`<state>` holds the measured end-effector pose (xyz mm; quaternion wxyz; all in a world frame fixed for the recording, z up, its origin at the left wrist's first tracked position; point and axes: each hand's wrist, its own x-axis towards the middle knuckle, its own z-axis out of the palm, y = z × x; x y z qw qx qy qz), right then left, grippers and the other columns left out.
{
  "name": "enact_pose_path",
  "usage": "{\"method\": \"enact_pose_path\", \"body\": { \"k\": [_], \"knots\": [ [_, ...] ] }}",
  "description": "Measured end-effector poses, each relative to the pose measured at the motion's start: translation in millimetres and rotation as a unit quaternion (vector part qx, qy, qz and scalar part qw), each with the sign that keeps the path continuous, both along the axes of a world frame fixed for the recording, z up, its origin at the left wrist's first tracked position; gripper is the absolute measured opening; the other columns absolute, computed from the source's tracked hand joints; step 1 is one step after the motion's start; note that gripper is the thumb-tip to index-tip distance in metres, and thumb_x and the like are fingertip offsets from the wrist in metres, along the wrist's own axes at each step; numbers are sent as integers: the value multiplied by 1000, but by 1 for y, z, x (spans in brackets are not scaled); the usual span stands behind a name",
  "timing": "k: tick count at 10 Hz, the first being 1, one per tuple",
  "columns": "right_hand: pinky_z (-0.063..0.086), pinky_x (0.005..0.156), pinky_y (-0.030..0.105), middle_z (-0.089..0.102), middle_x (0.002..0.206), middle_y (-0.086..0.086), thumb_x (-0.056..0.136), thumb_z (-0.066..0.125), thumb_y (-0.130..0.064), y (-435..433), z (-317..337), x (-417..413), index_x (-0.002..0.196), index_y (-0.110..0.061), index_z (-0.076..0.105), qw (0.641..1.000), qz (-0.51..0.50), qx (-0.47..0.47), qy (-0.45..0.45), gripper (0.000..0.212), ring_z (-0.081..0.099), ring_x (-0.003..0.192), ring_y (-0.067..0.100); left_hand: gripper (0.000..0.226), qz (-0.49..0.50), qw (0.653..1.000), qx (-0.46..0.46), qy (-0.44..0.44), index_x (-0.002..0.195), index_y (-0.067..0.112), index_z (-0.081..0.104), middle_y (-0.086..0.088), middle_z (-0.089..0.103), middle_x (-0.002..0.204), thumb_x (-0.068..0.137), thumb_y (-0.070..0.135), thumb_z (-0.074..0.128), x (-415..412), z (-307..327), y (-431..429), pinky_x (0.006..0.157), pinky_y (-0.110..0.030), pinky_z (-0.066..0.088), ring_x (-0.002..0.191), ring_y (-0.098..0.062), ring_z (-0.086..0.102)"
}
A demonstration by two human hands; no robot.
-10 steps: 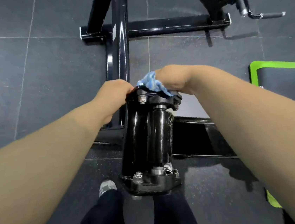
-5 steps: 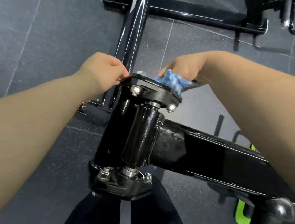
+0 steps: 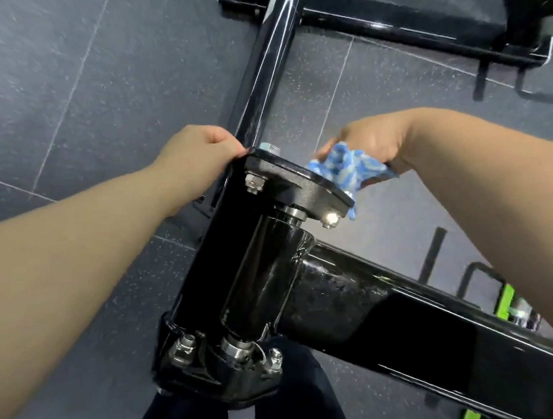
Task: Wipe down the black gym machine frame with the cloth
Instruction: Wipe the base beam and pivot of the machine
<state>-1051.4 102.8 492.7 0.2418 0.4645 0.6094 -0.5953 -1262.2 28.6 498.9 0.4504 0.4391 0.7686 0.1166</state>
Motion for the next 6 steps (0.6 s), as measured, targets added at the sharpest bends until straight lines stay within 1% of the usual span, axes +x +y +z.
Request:
{"method": "enact_pose_path", "body": {
  "k": [1, 2, 3, 4, 5, 6],
  "knots": [
    [49, 60, 16, 59, 97, -1, 101, 43, -10, 5, -1, -8, 124, -14, 60, 999, -4, 41, 25, 29, 56, 68, 7, 32, 18, 995, -101, 12, 66, 15, 51, -16, 56, 75, 83, 41, 42, 2, -9, -3, 62, -29, 33, 68, -25, 44],
    [52, 91, 44, 65, 119, 12, 94, 40, 0, -5, -9, -45, 114, -10, 64, 994, -51, 11, 96, 33, 65, 98, 32, 29, -19, 995, -99, 15, 67, 13, 43, -20, 52, 79, 87, 33, 35, 9, -9, -4, 67, -35, 31, 71, -26, 42],
    [56, 82, 29, 73, 100, 0, 95, 44, -7, -7, -20, -46, 108, -10, 69, 989, -74, 11, 125, 29, 62, 72, 19, 30, 29, 995, -98, -18, 67, 14, 48, -8, 55, 66, 93, 22, 36, 6, -17, 3, 58, -30, 37, 59, -22, 48],
    [49, 52, 16, 65, 59, -3, 92, 49, 3, 0, -16, -14, 81, -7, 71, 983, -59, -83, 150, 27, 54, 48, 7, 28, 54, 988, -123, -80, 78, 14, 60, 0, 61, 59, 92, 22, 38, 5, -19, 6, 64, -26, 49, 54, -16, 55],
    [51, 60, 23, 68, 65, -5, 81, 53, 1, 4, -10, -3, 83, -17, 74, 993, 12, -39, 108, 28, 56, 57, 8, 29, 37, 985, -141, -93, 83, 13, 62, -2, 63, 63, 91, 22, 36, 2, -17, 5, 75, -32, 51, 61, -20, 57],
    [50, 69, 28, 68, 78, -2, 89, 42, 5, -11, -23, -26, 95, -25, 71, 984, -91, -81, 133, 42, 58, 67, 13, 28, 27, 985, -150, -86, 68, 14, 54, -1, 60, 53, 91, 16, 39, 3, -11, 10, 66, -26, 51, 50, -15, 56]
  ]
}}
